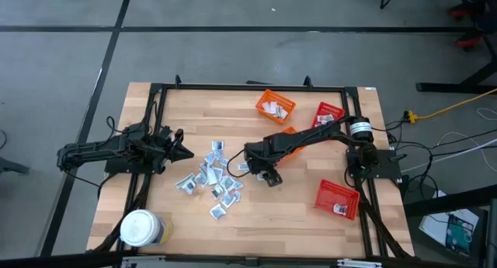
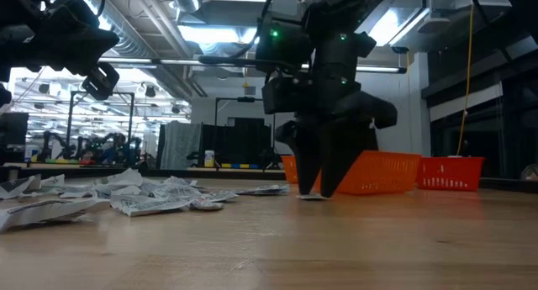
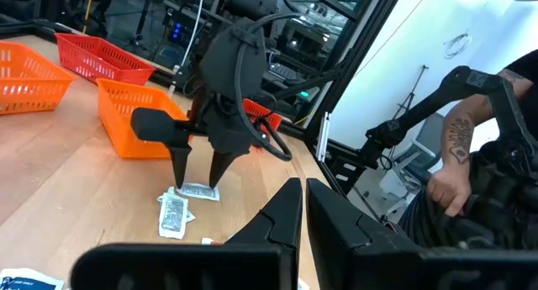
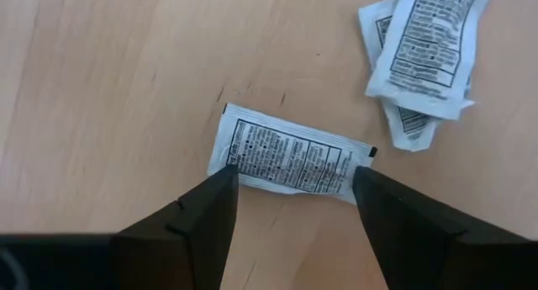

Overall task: Pick & Place First Aid Supplies
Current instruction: Put the orange ointment pack into the top red bin

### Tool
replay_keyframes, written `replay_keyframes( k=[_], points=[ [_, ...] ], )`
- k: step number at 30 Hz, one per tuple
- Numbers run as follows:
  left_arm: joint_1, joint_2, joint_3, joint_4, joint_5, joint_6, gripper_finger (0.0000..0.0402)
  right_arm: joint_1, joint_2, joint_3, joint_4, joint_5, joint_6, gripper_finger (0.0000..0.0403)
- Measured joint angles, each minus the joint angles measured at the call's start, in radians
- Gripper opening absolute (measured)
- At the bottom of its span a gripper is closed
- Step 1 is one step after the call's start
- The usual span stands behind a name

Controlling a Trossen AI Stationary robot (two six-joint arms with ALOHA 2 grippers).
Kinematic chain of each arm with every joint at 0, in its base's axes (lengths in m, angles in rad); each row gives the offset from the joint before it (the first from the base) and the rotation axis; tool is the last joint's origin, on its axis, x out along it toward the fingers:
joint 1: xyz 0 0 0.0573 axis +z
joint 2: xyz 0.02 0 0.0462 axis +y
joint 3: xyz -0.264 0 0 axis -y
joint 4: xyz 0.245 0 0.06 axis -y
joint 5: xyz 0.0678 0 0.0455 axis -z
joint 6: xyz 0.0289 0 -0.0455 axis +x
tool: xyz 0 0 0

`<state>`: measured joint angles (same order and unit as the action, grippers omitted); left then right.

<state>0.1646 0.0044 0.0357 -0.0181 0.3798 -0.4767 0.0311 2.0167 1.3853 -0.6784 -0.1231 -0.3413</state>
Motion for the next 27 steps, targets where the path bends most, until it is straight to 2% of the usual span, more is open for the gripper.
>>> replay_keyframes(
  k=[11, 27],
  points=[
    [0.000, 0.000, 0.000, 0.000, 0.000, 0.000, 0.0015, 0.000, 0.000, 0.059, -0.008, 0.060, 0.010, 0.0238],
    [0.000, 0.000, 0.000, 0.000, 0.000, 0.000, 0.0016, 0.000, -0.006, -0.047, 0.116, 0.054, 0.002, 0.0239]
  ],
)
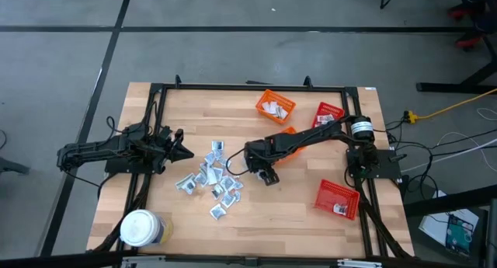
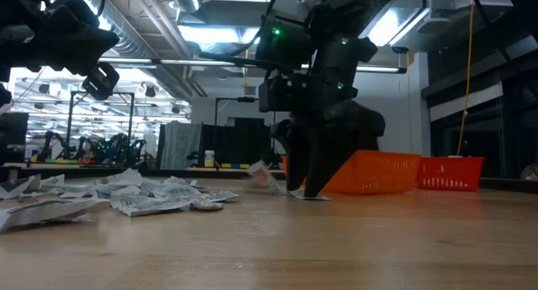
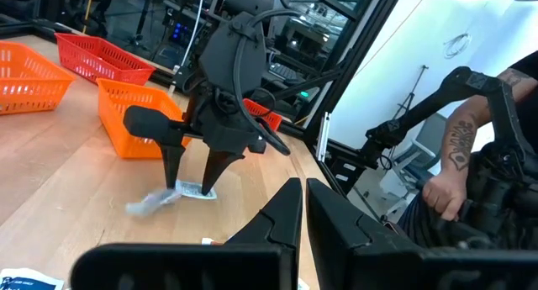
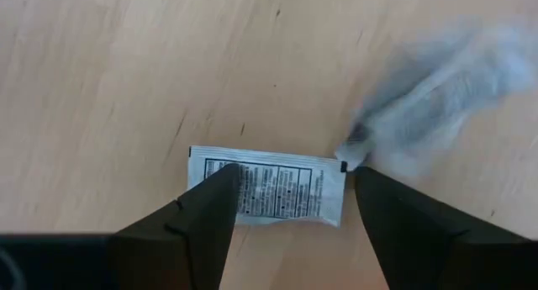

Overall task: Pick & Place First Aid Supplies
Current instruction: Put the orange ointment pack into the top red bin

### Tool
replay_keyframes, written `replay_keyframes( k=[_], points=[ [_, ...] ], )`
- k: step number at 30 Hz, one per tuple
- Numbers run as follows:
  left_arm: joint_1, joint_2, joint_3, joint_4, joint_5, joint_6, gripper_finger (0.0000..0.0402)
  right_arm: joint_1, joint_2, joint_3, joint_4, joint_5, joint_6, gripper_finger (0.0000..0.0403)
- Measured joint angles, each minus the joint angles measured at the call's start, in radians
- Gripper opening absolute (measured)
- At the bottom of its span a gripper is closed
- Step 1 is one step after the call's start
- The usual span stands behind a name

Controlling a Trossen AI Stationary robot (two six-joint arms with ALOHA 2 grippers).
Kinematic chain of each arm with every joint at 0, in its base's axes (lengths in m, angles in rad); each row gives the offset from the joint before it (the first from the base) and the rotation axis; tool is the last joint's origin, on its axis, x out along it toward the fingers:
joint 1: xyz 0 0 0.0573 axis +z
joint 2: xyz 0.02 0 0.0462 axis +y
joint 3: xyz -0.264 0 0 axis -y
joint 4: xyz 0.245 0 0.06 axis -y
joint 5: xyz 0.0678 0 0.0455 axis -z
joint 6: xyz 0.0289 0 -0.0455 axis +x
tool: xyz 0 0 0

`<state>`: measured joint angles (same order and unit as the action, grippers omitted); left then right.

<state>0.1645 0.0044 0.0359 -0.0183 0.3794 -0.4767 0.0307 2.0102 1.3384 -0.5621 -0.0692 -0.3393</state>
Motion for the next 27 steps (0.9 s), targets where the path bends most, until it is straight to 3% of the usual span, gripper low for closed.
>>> replay_keyframes(
  k=[4, 15, 27],
  points=[
    [0.000, 0.000, 0.000, 0.000, 0.000, 0.000, 0.0015, 0.000, -0.001, -0.014, 0.009, 0.000, 0.003, 0.0224],
    [0.000, 0.000, 0.000, 0.000, 0.000, 0.000, 0.0015, -0.006, 0.001, -0.019, 0.009, 0.005, 0.018, 0.0108],
    [0.000, 0.000, 0.000, 0.000, 0.000, 0.000, 0.0015, -0.051, 0.007, 0.114, -0.163, -0.021, 0.017, 0.0071]
  ],
)
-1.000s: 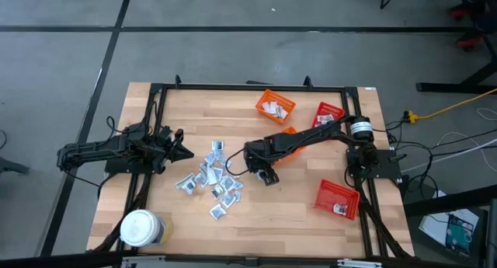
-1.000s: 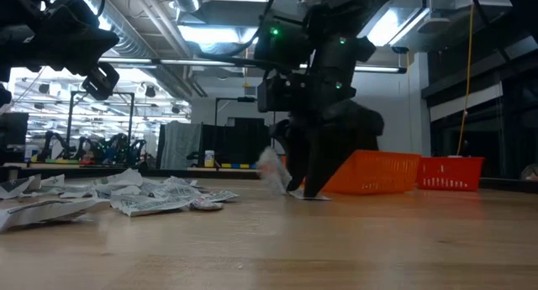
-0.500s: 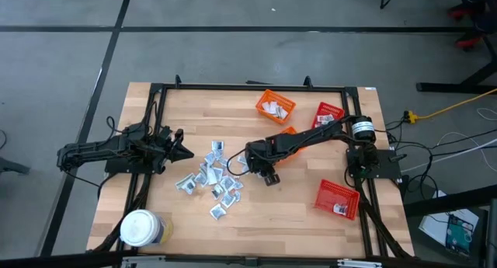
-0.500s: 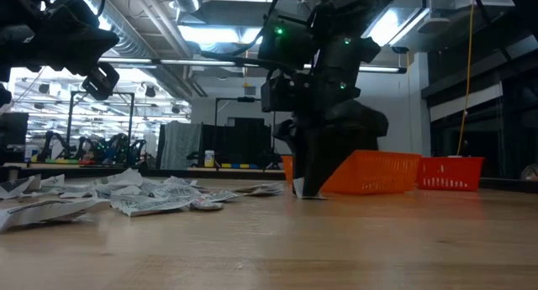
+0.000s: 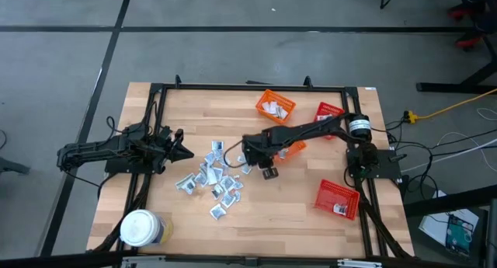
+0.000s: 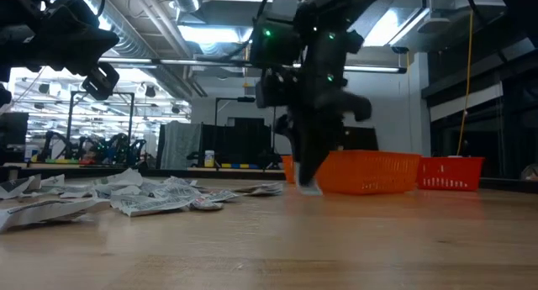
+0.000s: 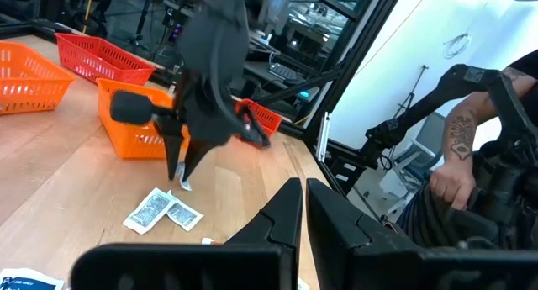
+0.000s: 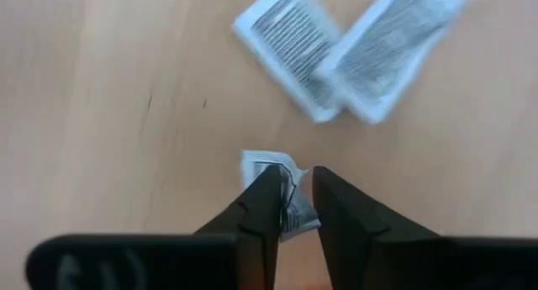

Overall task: Pick & Place First Aid Supplies
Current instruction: Put the orange ointment pack into the top red bin

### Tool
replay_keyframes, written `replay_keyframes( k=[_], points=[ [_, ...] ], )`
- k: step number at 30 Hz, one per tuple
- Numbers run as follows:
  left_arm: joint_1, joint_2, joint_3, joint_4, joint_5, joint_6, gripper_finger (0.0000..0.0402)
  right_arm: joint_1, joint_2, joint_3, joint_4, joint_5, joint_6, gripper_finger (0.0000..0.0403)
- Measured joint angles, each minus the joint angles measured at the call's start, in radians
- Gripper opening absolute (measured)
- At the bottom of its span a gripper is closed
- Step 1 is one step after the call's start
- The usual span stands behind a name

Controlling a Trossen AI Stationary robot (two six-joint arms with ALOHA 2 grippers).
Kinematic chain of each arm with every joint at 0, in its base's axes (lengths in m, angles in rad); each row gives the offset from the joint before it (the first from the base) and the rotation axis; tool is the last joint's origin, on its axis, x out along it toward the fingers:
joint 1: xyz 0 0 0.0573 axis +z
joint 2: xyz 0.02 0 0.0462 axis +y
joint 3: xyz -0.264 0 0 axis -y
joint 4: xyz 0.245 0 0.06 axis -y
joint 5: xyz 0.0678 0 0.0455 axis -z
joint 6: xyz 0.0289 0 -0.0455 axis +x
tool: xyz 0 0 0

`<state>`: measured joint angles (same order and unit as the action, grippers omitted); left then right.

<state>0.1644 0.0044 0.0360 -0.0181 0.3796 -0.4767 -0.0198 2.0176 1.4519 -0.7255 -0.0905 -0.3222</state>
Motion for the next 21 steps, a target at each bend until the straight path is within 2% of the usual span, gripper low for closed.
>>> replay_keyframes(
  k=[3, 9, 17, 21],
  points=[
    [0.000, 0.000, 0.000, 0.000, 0.000, 0.000, 0.0015, -0.023, -0.001, 0.051, -0.073, -0.021, -0.001, 0.0064],
    [0.000, 0.000, 0.000, 0.000, 0.000, 0.000, 0.0015, -0.081, -0.002, 0.152, -0.158, -0.131, 0.001, 0.0059],
    [0.000, 0.000, 0.000, 0.000, 0.000, 0.000, 0.0015, -0.156, -0.004, 0.302, -0.290, -0.204, 0.000, 0.0059],
    [0.000, 0.000, 0.000, 0.000, 0.000, 0.000, 0.0015, -0.201, -0.032, 0.328, -0.325, -0.250, 0.000, 0.0059]
  ],
)
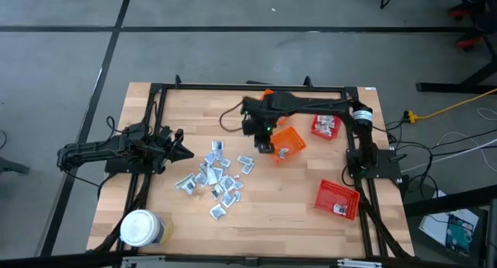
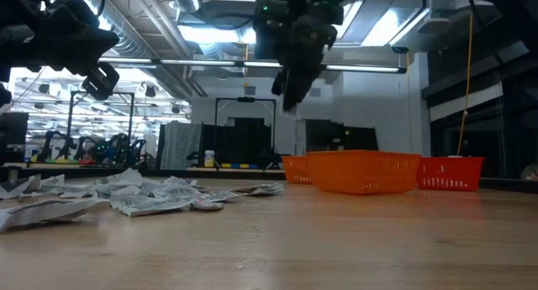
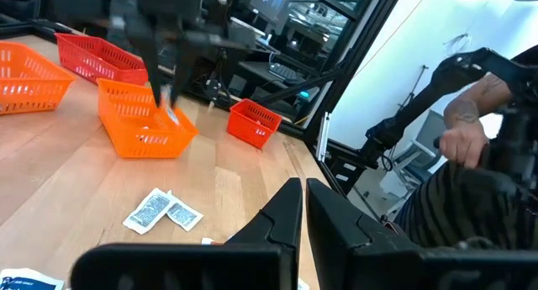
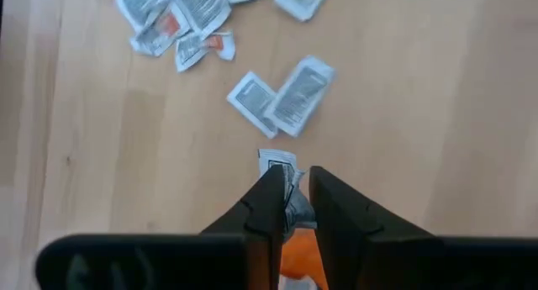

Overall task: Pick & Place First Aid Supplies
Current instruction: Put the orange ointment pack into the top red bin

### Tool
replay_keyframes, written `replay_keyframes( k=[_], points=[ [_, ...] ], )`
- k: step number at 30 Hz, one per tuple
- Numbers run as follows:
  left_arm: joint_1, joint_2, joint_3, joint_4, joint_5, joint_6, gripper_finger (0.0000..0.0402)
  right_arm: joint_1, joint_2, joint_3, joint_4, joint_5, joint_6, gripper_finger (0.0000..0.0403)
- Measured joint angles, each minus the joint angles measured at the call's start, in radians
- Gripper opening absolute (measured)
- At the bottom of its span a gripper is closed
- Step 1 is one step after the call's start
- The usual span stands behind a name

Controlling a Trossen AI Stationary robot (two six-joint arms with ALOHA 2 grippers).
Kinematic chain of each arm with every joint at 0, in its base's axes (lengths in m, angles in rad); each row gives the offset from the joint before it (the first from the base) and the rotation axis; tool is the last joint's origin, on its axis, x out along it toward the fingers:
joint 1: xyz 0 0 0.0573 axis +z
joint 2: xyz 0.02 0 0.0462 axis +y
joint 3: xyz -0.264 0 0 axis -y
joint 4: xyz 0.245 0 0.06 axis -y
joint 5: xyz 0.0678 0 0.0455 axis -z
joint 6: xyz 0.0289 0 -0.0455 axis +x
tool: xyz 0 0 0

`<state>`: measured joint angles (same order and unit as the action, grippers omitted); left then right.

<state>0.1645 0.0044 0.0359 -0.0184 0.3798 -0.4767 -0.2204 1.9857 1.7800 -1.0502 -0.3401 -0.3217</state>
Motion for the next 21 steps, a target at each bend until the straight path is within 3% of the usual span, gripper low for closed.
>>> replay_keyframes(
  k=[8, 14, 21],
  points=[
    [0.000, 0.000, 0.000, 0.000, 0.000, 0.000, 0.0016, -0.105, -0.132, -0.079, 0.012, 0.007, 0.033, 0.0059],
    [0.000, 0.000, 0.000, 0.000, 0.000, 0.000, 0.0015, -0.188, -0.230, -0.164, 0.014, 0.091, 0.034, 0.0059],
    [0.000, 0.000, 0.000, 0.000, 0.000, 0.000, 0.0016, -0.302, -0.346, -0.300, 0.034, 0.103, 0.041, 0.0059]
  ],
)
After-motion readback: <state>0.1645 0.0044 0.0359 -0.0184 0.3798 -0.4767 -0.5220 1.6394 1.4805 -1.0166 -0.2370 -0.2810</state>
